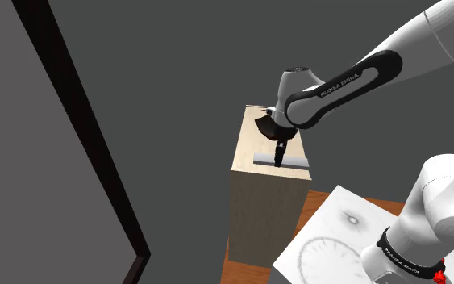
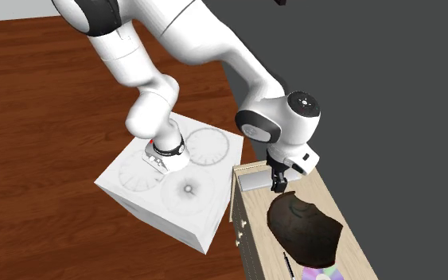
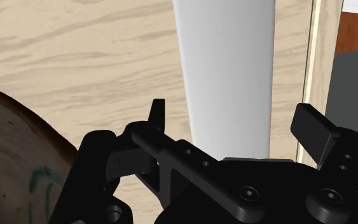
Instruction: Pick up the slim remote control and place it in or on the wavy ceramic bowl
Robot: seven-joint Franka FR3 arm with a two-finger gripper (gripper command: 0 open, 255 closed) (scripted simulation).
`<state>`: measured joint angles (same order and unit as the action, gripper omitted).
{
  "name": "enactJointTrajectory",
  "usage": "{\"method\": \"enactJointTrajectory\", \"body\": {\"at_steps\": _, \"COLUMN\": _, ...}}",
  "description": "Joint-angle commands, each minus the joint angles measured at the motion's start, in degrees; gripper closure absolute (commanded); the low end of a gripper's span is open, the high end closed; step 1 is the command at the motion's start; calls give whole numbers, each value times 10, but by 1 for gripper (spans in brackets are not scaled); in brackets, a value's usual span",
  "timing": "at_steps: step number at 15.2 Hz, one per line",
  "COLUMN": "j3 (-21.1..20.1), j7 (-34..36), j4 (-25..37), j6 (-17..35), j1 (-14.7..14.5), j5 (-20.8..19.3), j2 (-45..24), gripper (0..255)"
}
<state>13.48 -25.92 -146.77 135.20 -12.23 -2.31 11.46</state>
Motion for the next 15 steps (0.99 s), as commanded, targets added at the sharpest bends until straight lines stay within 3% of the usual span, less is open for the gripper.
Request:
{"method": "enactJointTrajectory", "body": {"at_steps": 1, "j3": 1, "j7": 0, "j4": -6, "j6": 12, "j1": 0, "j5": 1, "j2": -8, "gripper": 0}}
{"method": "enactJointTrajectory", "body": {"at_steps": 8, "j3": 1, "j7": 0, "j4": -6, "j6": 12, "j1": 0, "j5": 1, "j2": -8, "gripper": 0}}
{"method": "enactJointTrajectory", "body": {"at_steps": 9, "j3": 1, "j7": 0, "j4": -6, "j6": 12, "j1": 0, "j5": 2, "j2": -8, "gripper": 255}}
{"method": "enactJointTrajectory", "body": {"at_steps": 15, "j3": 1, "j7": 0, "j4": -6, "j6": 12, "j1": 0, "j5": 2, "j2": -8, "gripper": 255}}
